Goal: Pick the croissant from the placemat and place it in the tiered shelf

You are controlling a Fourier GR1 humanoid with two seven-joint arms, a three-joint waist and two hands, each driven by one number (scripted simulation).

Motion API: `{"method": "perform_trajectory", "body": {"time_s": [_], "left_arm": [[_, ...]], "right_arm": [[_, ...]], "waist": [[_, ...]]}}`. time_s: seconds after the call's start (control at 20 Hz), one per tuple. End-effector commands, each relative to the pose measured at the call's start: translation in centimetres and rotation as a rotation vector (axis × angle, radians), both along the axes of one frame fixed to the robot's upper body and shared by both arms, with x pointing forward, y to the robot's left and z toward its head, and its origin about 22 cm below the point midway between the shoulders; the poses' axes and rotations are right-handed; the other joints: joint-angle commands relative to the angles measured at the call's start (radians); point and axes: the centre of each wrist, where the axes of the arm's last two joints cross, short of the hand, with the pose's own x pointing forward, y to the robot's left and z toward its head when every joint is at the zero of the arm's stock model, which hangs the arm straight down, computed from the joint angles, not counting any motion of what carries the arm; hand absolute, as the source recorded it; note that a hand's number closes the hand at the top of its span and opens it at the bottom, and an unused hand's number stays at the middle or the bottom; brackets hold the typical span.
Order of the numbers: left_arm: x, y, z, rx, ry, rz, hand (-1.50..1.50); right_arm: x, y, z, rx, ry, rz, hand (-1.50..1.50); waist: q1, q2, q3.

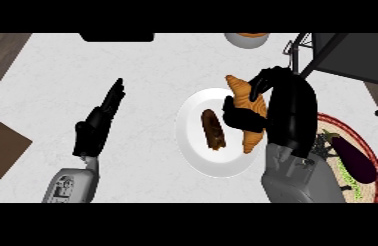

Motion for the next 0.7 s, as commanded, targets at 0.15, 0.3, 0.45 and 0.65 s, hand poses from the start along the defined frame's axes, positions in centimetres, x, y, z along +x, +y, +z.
{"method": "perform_trajectory", "body": {"time_s": [0.15, 0.3, 0.45, 0.65], "left_arm": [[0.1, 1.1, -0.2, -0.007, 0.005, 0.0, 0.0], [-0.2, -1.2, 0.4, 0.004, -0.001, 0.006, 0.0], [-0.9, -0.8, 0.1, -0.001, -0.007, -0.004, 0.0], [0.8, -0.6, 0.1, -0.006, 0.011, -0.008, 0.0]], "right_arm": [[-0.1, -2.4, 4.9, -0.094, -0.095, -0.199, 1.5], [-0.5, -2.1, 7.7, -0.093, -0.152, -0.259, 1.5], [0.6, -2.6, 8.9, -0.149, -0.184, -0.31, 1.5], [2.6, -6.1, 11.0, -0.162, -0.199, -0.345, 1.5]], "waist": [[-0.003, 0.002, 0.0], [-0.002, 0.001, 0.0], [0.004, 0.001, 0.0], [0.0, 0.005, 0.0]]}}
